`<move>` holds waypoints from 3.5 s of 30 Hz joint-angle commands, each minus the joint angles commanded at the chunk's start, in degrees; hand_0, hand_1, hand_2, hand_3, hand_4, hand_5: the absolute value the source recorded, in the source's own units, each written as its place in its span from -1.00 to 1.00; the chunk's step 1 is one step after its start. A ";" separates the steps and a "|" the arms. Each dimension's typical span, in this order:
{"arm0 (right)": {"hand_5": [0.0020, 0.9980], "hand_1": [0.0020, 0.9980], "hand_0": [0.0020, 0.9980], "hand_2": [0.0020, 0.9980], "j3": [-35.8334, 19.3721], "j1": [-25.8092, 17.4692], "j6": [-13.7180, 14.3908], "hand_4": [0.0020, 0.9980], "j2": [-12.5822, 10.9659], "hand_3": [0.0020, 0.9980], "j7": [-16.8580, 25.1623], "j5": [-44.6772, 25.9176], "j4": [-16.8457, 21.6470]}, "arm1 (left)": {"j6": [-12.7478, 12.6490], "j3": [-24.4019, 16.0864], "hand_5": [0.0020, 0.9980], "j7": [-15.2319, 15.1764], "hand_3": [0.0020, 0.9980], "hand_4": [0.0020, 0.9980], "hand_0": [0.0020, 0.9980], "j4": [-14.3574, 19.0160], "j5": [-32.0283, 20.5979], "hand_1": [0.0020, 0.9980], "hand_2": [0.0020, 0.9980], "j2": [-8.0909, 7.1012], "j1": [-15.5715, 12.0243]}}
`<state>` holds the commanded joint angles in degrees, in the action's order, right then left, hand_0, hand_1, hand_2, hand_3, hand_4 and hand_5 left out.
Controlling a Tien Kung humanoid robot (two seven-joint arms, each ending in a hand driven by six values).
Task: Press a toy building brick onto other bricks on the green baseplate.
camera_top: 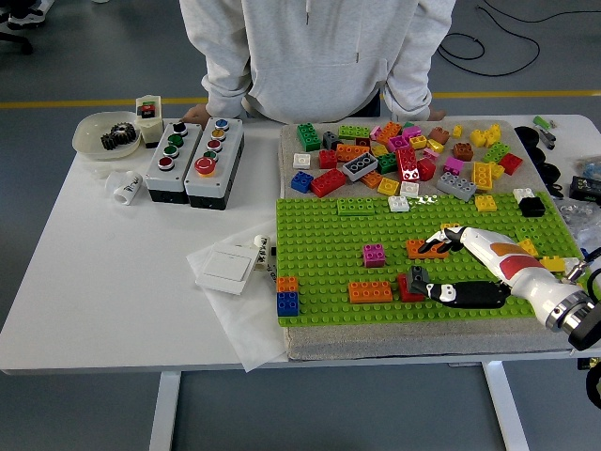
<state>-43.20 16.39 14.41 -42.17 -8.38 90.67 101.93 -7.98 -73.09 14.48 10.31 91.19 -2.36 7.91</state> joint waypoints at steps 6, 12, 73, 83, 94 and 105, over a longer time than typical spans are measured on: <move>0.06 0.34 0.36 0.46 0.89 -1.21 0.39 0.76 -0.29 0.19 1.05 -0.24 0.00 | 0.12 -0.33 0.25 -0.01 0.17 0.23 0.57 0.00 0.50 0.55 0.58 0.00 -0.20; 0.09 0.33 0.35 0.46 2.31 -0.55 0.59 0.77 -0.01 0.18 1.07 0.48 0.00 | 0.16 0.08 0.25 -0.03 0.17 0.23 0.57 0.00 0.13 0.56 0.58 -0.06 -0.08; 0.11 0.32 0.32 0.43 5.32 2.23 0.07 0.75 2.24 0.13 1.31 1.30 -0.33 | -0.04 1.51 0.26 -0.06 0.17 0.23 0.57 0.00 -1.47 0.56 0.58 -0.09 0.78; 0.11 0.32 0.33 0.43 5.41 2.04 -0.02 0.75 2.34 0.13 1.43 1.44 -1.87 | 0.02 1.56 0.26 -0.06 0.17 0.23 0.58 0.00 -1.39 0.56 0.58 -0.08 0.59; 0.11 0.32 0.33 0.43 4.92 1.73 -0.09 0.75 2.40 0.12 1.39 1.91 -3.09 | 0.17 1.55 0.25 -0.04 0.17 0.23 0.58 0.00 -1.11 0.57 0.58 -0.11 0.45; 0.11 0.32 0.33 0.43 5.11 1.95 0.06 0.75 2.73 0.12 1.66 1.59 -4.00 | 0.10 1.77 0.25 -0.05 0.17 0.23 0.58 0.00 -1.44 0.57 0.58 -0.16 0.65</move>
<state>-38.09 18.34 14.48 -39.44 -6.72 92.27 97.93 -7.88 -71.32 14.43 10.31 89.75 -2.51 8.56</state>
